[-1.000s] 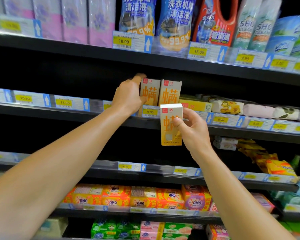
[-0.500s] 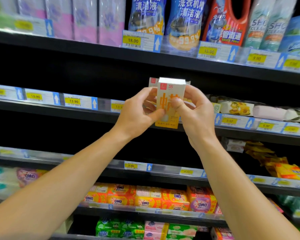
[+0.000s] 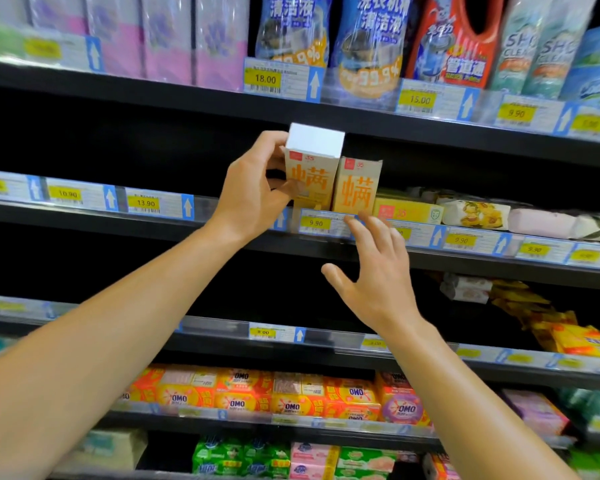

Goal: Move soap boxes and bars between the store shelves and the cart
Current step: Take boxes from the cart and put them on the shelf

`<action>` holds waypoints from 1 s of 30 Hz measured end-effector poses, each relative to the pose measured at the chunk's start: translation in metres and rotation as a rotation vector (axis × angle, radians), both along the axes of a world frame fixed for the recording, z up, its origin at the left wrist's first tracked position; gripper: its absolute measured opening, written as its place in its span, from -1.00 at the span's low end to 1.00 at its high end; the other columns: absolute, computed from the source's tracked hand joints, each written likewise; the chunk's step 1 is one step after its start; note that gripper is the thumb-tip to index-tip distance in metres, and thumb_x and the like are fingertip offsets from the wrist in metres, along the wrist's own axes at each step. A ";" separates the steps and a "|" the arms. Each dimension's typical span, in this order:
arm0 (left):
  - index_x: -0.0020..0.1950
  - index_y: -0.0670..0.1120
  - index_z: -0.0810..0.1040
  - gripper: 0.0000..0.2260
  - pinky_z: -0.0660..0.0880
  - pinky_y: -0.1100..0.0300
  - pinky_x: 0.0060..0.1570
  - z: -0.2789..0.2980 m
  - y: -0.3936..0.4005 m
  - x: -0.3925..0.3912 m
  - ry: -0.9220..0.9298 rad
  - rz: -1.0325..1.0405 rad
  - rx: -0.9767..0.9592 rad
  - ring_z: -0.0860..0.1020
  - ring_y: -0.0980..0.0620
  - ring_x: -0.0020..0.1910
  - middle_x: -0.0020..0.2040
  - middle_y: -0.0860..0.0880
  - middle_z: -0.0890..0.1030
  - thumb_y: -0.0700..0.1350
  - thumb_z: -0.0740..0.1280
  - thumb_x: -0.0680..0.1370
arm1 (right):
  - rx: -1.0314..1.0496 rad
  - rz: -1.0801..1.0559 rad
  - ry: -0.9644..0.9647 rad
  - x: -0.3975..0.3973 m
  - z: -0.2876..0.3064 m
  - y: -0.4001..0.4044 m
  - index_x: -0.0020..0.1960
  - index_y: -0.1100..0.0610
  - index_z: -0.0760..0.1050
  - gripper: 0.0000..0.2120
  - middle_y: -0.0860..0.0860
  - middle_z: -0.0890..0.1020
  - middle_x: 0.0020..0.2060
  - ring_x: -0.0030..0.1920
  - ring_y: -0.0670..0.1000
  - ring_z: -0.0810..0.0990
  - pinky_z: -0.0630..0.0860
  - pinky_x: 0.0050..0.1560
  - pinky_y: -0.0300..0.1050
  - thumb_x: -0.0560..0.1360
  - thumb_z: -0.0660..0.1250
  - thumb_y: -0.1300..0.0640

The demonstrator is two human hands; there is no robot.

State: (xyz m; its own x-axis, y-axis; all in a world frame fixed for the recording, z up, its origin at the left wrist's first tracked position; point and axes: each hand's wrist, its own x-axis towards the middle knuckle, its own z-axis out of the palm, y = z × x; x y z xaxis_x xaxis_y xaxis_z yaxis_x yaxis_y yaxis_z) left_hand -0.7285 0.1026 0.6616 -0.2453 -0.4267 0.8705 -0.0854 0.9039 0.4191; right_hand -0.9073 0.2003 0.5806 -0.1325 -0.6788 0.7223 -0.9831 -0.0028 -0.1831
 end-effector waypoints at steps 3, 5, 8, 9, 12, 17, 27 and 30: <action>0.27 -0.05 0.46 -0.58 0.53 0.39 0.00 -0.002 -0.009 0.000 -0.035 0.006 0.018 0.55 0.30 0.08 0.06 0.15 0.57 -0.27 0.48 0.47 | -0.010 -0.020 0.013 0.001 -0.002 -0.003 0.55 0.03 0.22 -0.30 0.01 0.22 0.53 0.54 0.10 0.07 0.02 0.56 0.07 0.52 0.31 -0.22; 0.28 -0.08 0.45 -0.58 0.53 0.39 0.01 -0.003 -0.013 0.000 -0.041 0.016 0.025 0.55 0.29 0.08 0.07 0.13 0.57 -0.25 0.48 0.47 | -0.030 -0.032 0.017 0.001 -0.003 -0.005 0.54 0.05 0.25 -0.31 0.02 0.26 0.52 0.53 0.11 0.10 0.06 0.55 0.09 0.52 0.33 -0.21; 0.26 -0.10 0.46 -0.60 0.48 0.48 -0.02 -0.002 -0.016 0.000 -0.052 0.030 0.016 0.53 0.38 0.03 0.04 0.18 0.55 -0.21 0.49 0.47 | -0.041 -0.038 0.013 0.003 -0.005 -0.007 0.53 0.06 0.27 -0.31 0.01 0.27 0.51 0.53 0.10 0.12 0.11 0.54 0.10 0.51 0.35 -0.19; 0.26 -0.09 0.46 -0.60 0.48 0.48 -0.03 -0.001 -0.016 0.000 -0.052 0.024 0.019 0.54 0.37 0.03 0.04 0.18 0.56 -0.20 0.49 0.47 | -0.047 -0.027 -0.008 0.004 -0.005 -0.008 0.53 0.06 0.27 -0.32 0.01 0.26 0.51 0.52 0.09 0.11 0.11 0.54 0.09 0.51 0.36 -0.18; 0.24 -0.06 0.47 -0.60 0.51 0.42 -0.02 0.002 -0.018 0.001 -0.054 0.007 0.040 0.57 0.29 0.05 0.04 0.15 0.60 -0.18 0.50 0.46 | -0.086 0.001 -0.053 0.005 -0.004 -0.008 0.51 0.07 0.29 -0.34 0.00 0.28 0.49 0.50 0.06 0.11 0.13 0.53 0.07 0.50 0.38 -0.13; 0.21 -0.01 0.48 -0.64 0.54 0.37 0.00 0.006 -0.021 0.000 -0.082 0.012 0.087 0.59 0.23 0.06 0.03 0.16 0.60 -0.15 0.50 0.47 | -0.109 -0.001 -0.081 0.007 -0.002 -0.011 0.49 0.08 0.30 -0.37 -0.01 0.30 0.47 0.49 0.06 0.14 0.18 0.51 0.08 0.50 0.37 -0.11; 0.23 -0.03 0.54 -0.65 0.51 0.48 -0.08 0.006 -0.026 0.000 -0.171 0.044 0.151 0.59 0.26 -0.02 0.03 0.14 0.63 -0.10 0.51 0.47 | -0.135 -0.027 -0.081 0.008 -0.003 -0.015 0.48 0.09 0.32 -0.37 0.00 0.32 0.44 0.46 0.05 0.15 0.22 0.49 0.07 0.50 0.38 -0.11; 0.23 -0.02 0.54 -0.65 0.50 0.49 -0.12 0.006 -0.027 -0.002 -0.176 0.068 0.159 0.58 0.30 -0.06 0.00 0.16 0.62 -0.08 0.51 0.48 | -0.138 -0.026 -0.091 0.008 -0.003 -0.015 0.48 0.09 0.32 -0.37 0.00 0.31 0.44 0.46 0.06 0.15 0.22 0.49 0.07 0.50 0.38 -0.11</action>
